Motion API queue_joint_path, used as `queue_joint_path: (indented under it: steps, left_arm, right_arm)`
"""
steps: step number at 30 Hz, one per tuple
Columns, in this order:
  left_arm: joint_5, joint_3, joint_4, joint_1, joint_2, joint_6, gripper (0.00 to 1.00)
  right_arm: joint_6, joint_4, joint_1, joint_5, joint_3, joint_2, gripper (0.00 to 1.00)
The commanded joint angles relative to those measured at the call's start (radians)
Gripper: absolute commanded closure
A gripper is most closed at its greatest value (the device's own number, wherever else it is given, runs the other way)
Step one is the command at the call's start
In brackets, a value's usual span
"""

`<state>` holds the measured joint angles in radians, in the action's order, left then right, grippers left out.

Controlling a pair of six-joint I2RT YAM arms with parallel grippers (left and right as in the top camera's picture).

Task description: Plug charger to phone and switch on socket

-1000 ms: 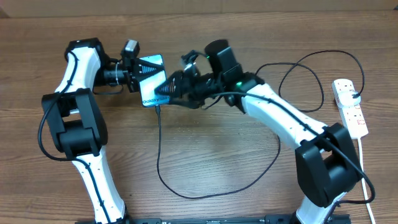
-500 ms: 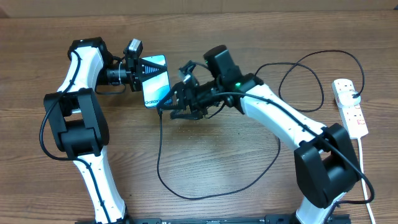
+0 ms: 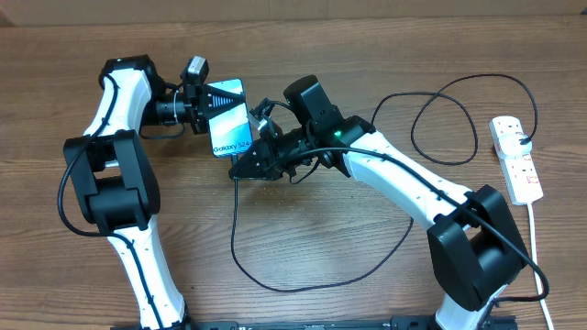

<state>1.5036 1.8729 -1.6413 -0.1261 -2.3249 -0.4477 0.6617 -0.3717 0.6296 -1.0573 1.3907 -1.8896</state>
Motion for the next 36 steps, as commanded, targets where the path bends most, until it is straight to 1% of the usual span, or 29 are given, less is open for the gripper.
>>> queue_joint_path:
  steps: [1,4,10,19,20,21,22,23,25,27,30,34,36]
  left_arm:
    - [-0.005,0.014,-0.008,0.003,0.017,-0.016,0.96]
    - [-0.030,0.014,-0.012,0.003,0.017,-0.016,0.96]
    - [-0.042,0.014,-0.037,0.003,0.017,-0.028,0.96]
    - [-0.090,0.014,-0.050,0.003,0.017,-0.047,0.96]
    - [-0.090,0.014,-0.050,0.003,0.017,-0.046,0.96]
    - [-0.089,0.014,-0.050,0.003,0.017,-0.046,0.96]
    - [-0.088,0.014,-0.050,0.003,0.017,-0.046,0.96]
    - [-0.088,0.014,-0.050,0.003,0.017,-0.046,0.96]
    - [-0.092,0.014,-0.050,0.003,0.017,-0.047,0.96]
    - [-0.102,0.014,-0.048,0.003,0.017,-0.054,0.96]
    - [-0.142,0.014,-0.047,0.003,0.017,-0.098,0.96]
    - [-0.248,0.014,-0.032,0.009,0.017,-0.111,0.96]
    - [-0.265,0.014,-0.025,0.020,0.017,-0.111,0.96]
  right_arm:
    - [-0.003,0.026,-0.003,0.051,0.004,0.010,0.96]
    - [0.017,0.033,-0.003,0.081,0.004,0.010,0.96]
    - [0.047,0.061,-0.012,0.080,0.004,0.010,0.96]
    - [0.048,0.061,-0.050,0.076,0.004,0.010,0.96]
    - [0.048,0.061,-0.050,0.077,0.004,0.010,0.93]
    - [0.048,0.060,-0.050,0.077,0.004,0.010,0.69]
    - [0.047,0.059,-0.050,0.076,0.004,0.010,0.38]
    - [0.041,0.056,-0.050,0.072,0.004,0.010,0.22]
    - [0.009,0.047,-0.053,0.052,0.004,0.010,0.18]
    - [-0.030,0.022,-0.067,0.032,0.004,0.010,0.11]
    - [-0.082,-0.042,-0.108,0.032,0.004,0.010,0.05]
    - [-0.168,-0.151,-0.174,0.032,0.004,0.010,0.04]
    - [-0.223,-0.214,-0.201,0.033,0.004,0.010,0.04]
